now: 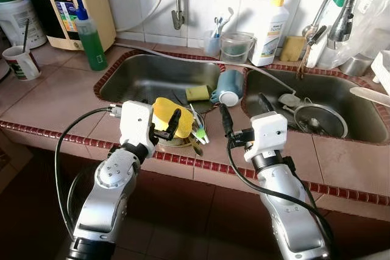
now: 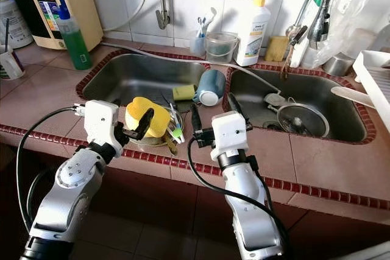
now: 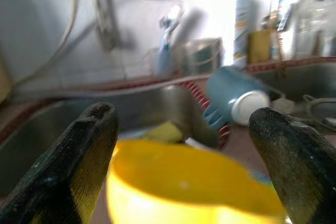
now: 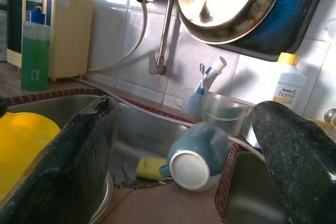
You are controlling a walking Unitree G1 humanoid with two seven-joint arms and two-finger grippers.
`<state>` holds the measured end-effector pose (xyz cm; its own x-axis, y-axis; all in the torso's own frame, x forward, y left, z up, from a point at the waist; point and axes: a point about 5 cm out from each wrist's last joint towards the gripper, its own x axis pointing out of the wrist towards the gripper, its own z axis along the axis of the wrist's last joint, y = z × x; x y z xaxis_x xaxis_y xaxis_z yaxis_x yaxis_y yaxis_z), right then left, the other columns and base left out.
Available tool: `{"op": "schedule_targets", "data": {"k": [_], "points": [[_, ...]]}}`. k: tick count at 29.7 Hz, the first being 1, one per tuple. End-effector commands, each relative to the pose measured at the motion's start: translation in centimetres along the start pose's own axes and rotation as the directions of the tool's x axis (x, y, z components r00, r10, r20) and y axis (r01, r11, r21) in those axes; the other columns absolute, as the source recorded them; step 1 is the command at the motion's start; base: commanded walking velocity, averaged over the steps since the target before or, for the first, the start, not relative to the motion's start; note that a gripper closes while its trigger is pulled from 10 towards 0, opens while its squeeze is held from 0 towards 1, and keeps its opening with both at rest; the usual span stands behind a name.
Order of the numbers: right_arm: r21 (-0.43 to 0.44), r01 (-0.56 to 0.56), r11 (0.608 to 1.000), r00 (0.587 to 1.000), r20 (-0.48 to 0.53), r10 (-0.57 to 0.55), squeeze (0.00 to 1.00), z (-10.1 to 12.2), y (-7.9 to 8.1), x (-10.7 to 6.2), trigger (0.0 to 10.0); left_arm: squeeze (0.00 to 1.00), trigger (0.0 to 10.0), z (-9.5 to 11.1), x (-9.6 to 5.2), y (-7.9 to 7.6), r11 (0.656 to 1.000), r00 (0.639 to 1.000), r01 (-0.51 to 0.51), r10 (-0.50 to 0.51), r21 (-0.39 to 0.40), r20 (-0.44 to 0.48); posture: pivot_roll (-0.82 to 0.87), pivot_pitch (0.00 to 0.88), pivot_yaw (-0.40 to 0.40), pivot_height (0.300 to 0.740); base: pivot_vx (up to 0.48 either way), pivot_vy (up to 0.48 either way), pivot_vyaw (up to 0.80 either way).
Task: Kitchen organization
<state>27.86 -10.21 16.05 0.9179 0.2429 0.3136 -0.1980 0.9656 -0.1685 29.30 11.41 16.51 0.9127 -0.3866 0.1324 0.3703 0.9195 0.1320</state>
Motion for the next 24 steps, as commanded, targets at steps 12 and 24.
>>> {"op": "schedule_targets", "data": {"k": [12,24], "points": [[0.007,-0.012,1.0,1.0,0.0,0.012,0.0,0.0,0.2,-0.9,10.0,0.0,10.0,0.1,-0.6,-2.4,0.988,0.99,0.136,-0.137,0.08,0.016,-0.21,0.0,0.018,0.74,0.0,0.0,0.0],[0.008,-0.023,1.0,1.0,-0.01,0.023,0.0,-0.1,0.7,-1.8,10.0,0.0,10.0,0.5,0.1,-3.4,0.967,0.978,0.203,-0.208,0.153,0.014,-0.24,0.0,0.042,0.74,0.0,0.0,0.0]]}}
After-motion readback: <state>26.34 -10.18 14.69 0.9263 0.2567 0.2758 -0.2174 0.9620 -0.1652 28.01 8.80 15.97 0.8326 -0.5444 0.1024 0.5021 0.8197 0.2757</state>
